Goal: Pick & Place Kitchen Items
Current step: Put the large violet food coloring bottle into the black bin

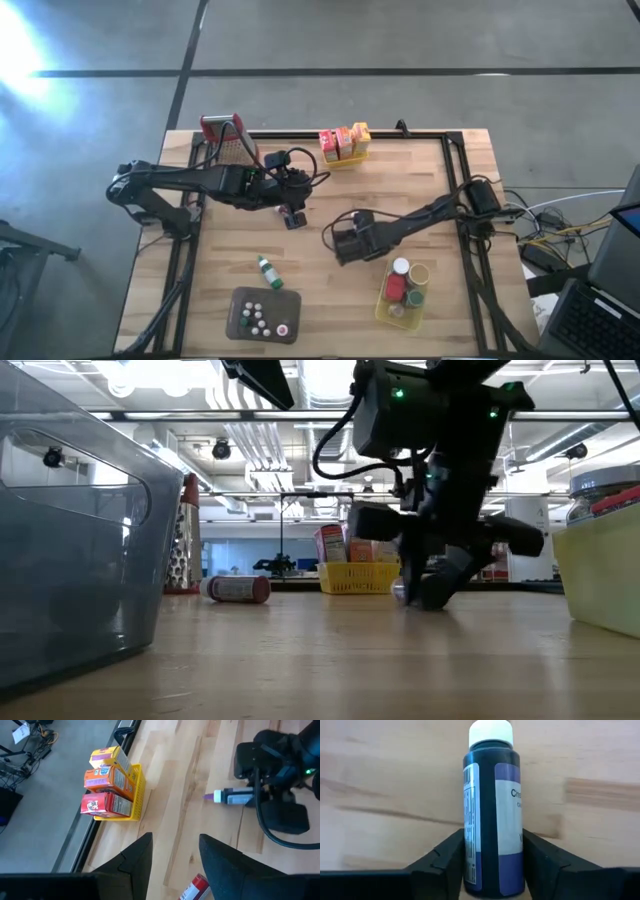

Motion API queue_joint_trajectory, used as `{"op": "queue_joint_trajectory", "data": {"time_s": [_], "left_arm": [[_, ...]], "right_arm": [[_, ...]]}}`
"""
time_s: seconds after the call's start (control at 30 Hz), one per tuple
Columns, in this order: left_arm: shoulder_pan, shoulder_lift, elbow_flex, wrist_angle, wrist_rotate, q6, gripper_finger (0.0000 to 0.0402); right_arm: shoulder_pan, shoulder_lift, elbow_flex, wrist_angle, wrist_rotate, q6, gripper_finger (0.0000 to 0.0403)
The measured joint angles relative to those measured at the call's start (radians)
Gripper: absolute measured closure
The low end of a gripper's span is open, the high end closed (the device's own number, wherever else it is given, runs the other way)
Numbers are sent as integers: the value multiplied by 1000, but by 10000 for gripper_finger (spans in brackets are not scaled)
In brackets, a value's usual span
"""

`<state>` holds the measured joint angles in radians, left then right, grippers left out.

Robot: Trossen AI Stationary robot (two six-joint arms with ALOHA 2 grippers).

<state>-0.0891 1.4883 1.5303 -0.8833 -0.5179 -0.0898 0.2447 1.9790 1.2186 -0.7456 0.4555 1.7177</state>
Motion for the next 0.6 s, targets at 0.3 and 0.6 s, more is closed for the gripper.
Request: {"op": "queue_joint_trajectory", "data": {"time_s": [0.3, 0.6], "left_arm": [[0, 0, 0, 1, 0, 0, 234], [0, 0, 0, 0, 0, 0, 234]], "right_arm": [[17, -100, -1, -161, -1, -161, 264], [92, -250, -1, -281, -49, -405, 264]]}}
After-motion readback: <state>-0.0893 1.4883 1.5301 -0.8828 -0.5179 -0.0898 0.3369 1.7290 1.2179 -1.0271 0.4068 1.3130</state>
